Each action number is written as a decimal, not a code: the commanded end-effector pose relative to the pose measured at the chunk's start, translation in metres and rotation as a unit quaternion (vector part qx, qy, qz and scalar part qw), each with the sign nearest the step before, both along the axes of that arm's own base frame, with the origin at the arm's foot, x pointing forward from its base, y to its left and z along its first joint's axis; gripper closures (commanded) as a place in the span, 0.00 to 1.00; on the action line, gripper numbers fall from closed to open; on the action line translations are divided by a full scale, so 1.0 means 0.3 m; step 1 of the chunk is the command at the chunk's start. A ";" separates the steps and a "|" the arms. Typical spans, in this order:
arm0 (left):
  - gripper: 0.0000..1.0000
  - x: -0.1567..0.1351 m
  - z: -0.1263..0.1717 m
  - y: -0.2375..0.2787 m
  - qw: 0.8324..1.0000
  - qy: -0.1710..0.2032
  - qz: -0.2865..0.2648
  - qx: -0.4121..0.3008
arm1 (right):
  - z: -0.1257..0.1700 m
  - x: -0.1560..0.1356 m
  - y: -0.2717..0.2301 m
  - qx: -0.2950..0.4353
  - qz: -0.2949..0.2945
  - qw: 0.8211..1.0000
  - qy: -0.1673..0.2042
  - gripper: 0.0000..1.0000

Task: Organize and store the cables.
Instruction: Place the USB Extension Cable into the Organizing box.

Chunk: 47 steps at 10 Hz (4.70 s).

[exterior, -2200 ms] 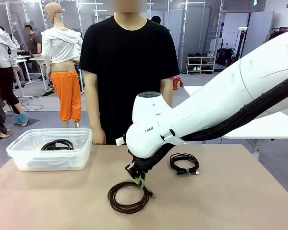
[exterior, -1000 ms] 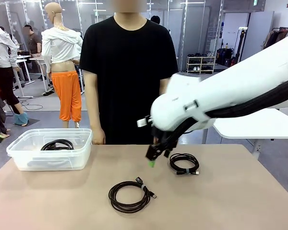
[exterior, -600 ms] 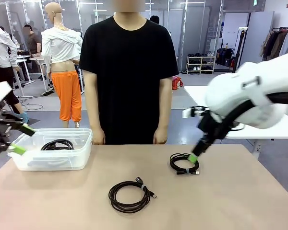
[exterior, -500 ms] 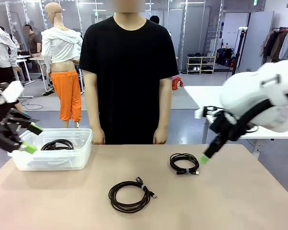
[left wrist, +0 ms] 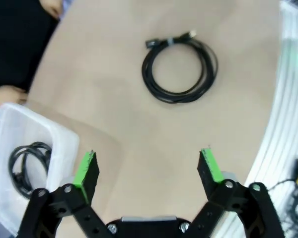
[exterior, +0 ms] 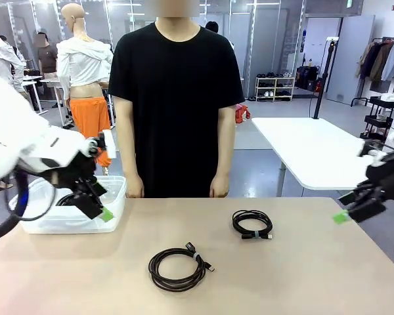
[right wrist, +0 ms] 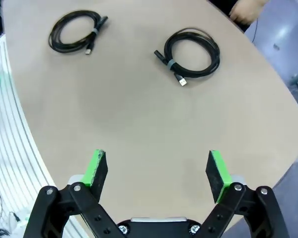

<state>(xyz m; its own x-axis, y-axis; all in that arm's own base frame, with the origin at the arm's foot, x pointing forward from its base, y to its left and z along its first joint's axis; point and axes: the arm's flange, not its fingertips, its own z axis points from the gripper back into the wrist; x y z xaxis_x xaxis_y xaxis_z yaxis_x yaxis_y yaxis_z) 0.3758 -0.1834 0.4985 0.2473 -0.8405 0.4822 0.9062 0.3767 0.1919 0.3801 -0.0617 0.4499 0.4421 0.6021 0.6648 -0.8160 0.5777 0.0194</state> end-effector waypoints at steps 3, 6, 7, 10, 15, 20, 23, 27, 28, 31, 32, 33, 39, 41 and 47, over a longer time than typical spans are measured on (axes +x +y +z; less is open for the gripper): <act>0.00 0.092 -0.042 -0.133 0.997 -0.025 0.067 0.015 | -0.183 -0.158 -0.139 0.038 0.102 0.991 -0.081 0.00; 0.00 0.086 -0.048 -0.130 0.998 -0.016 0.056 0.010 | -0.101 -0.068 -0.207 0.026 0.091 0.993 -0.075 0.00; 0.00 0.086 -0.048 -0.130 0.998 -0.016 0.056 0.010 | -0.101 -0.068 -0.207 0.026 0.091 0.993 -0.075 0.00; 0.00 0.086 -0.048 -0.130 0.998 -0.016 0.056 0.010 | -0.101 -0.068 -0.207 0.026 0.091 0.993 -0.075 0.00; 0.00 0.144 -0.028 -0.358 0.987 0.061 0.145 0.036 | -0.070 -0.152 -0.325 0.059 0.135 0.981 -0.124 0.00; 0.00 0.235 -0.085 -0.698 0.962 0.119 0.230 0.084 | -0.066 -0.192 -0.376 0.064 0.109 0.984 -0.127 0.00; 0.00 0.249 -0.149 -0.818 0.934 0.133 0.312 0.114 | -0.066 -0.192 -0.376 0.064 0.109 0.984 -0.127 0.00; 0.00 0.325 -0.246 -0.929 0.893 0.185 0.393 0.117 | -0.066 -0.192 -0.376 0.064 0.109 0.984 -0.127 0.00; 0.00 0.334 -0.272 -0.944 0.876 0.195 0.425 0.119 | -0.066 -0.192 -0.376 0.064 0.109 0.984 -0.127 0.00; 0.00 0.325 -0.380 -0.953 0.833 0.239 0.492 0.081 | -0.066 -0.192 -0.376 0.064 0.109 0.984 -0.127 0.00; 0.00 0.310 -0.427 -0.948 0.829 0.246 0.497 0.073 | -0.066 -0.192 -0.376 0.064 0.109 0.984 -0.127 0.00; 0.00 0.292 -0.469 -0.938 0.827 0.245 0.503 0.053 | -0.066 -0.192 -0.376 0.064 0.109 0.984 -0.127 0.00; 0.00 0.318 -0.622 -0.852 0.790 0.267 0.552 0.006 | -0.066 -0.192 -0.376 0.064 0.109 0.984 -0.127 0.00; 0.07 0.321 -0.620 -0.846 0.790 0.262 0.554 0.005 | -0.066 -0.192 -0.376 0.064 0.109 0.984 -0.127 0.00; 0.87 0.348 -0.624 -0.842 0.790 0.241 0.563 0.026 | -0.066 -0.192 -0.376 0.064 0.109 0.984 -0.127 0.00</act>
<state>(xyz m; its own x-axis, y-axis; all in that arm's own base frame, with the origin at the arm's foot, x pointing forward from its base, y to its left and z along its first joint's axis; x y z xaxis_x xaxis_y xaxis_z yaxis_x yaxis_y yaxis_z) 0.4848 -0.4353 0.3104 0.9981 0.0077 0.0614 -0.0041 0.9983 -0.0584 0.3206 -0.1756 0.4290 0.1090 0.5820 0.8058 -0.9130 0.3793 -0.1504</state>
